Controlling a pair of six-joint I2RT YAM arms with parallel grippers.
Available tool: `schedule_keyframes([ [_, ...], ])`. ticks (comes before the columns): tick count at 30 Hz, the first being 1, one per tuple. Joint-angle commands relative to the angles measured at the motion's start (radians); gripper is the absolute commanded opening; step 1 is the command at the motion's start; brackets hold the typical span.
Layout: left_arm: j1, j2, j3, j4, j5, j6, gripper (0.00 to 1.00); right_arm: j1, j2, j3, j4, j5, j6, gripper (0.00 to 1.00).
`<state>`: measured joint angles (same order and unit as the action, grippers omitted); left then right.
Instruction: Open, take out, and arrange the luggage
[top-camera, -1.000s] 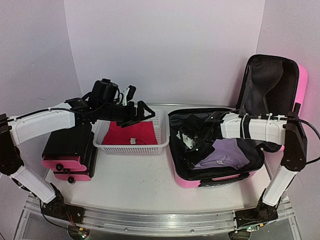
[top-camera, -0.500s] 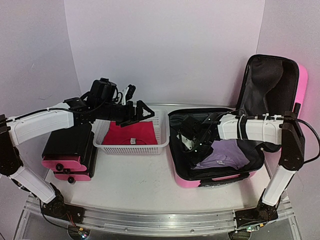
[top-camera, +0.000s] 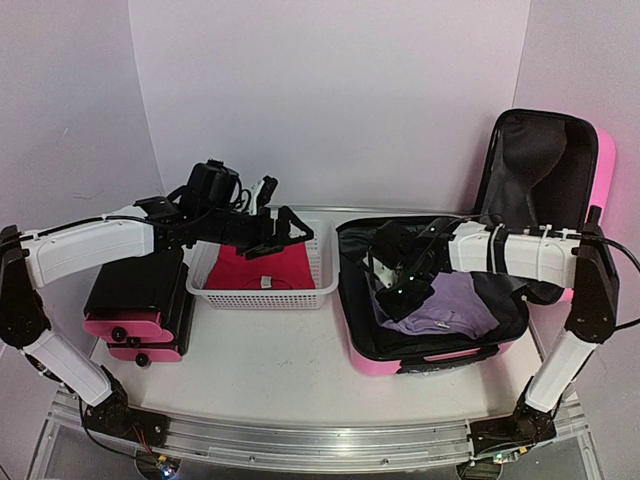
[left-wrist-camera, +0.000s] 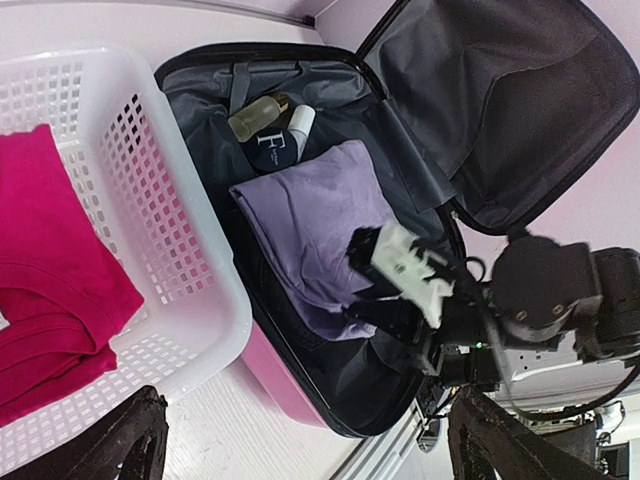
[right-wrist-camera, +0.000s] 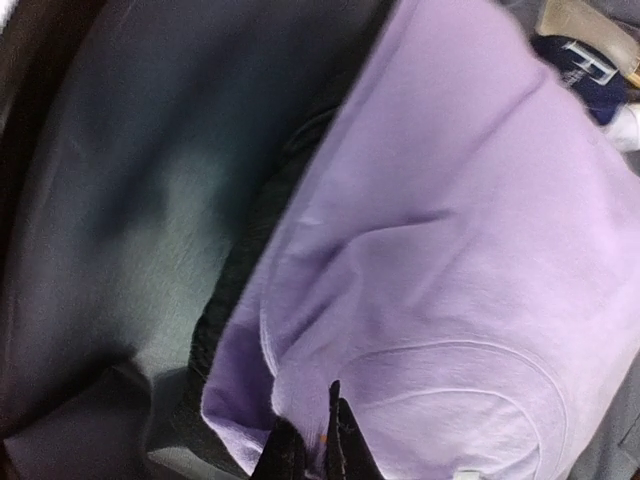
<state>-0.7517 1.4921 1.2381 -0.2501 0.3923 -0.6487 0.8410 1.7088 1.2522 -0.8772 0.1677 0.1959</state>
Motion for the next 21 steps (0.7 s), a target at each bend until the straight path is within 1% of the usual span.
schedule_keyframes([
  [1, 0.003, 0.026, 0.059, 0.033, 0.057, -0.024, 0.98, -0.038, -0.068, -0.007, 0.042, -0.021, -0.008, 0.00],
  [2, 0.003, 0.029, 0.061, 0.032, 0.061, -0.027, 0.98, -0.039, -0.070, -0.008, 0.046, -0.034, -0.009, 0.00],
  [4, 0.003, 0.029, 0.058, 0.034, 0.062, -0.029, 0.98, -0.038, -0.067, -0.006, 0.052, -0.079, -0.014, 0.06],
  [8, 0.003, 0.031, 0.059, 0.034, 0.060, -0.027, 0.98, -0.037, -0.061, -0.015, 0.064, -0.127, -0.014, 0.06],
  [10, 0.003, 0.032, 0.062, 0.034, 0.066, -0.029, 0.98, -0.037, -0.057, -0.016, 0.063, -0.143, -0.019, 0.00],
  [14, 0.003, 0.045, 0.067, 0.035, 0.086, -0.055, 0.99, -0.038, -0.075, -0.016, 0.070, -0.114, -0.005, 0.00],
  [17, 0.002, 0.078, 0.080, 0.043, 0.136, -0.128, 0.99, -0.038, -0.120, -0.028, 0.093, -0.064, 0.008, 0.00],
  [19, 0.003, 0.125, 0.086, 0.088, 0.191, -0.213, 0.99, -0.037, -0.145, -0.045, 0.119, -0.057, 0.013, 0.00],
  [21, 0.001, 0.173, 0.089, 0.144, 0.225, -0.332, 0.99, -0.038, -0.164, -0.063, 0.144, -0.055, 0.012, 0.00],
])
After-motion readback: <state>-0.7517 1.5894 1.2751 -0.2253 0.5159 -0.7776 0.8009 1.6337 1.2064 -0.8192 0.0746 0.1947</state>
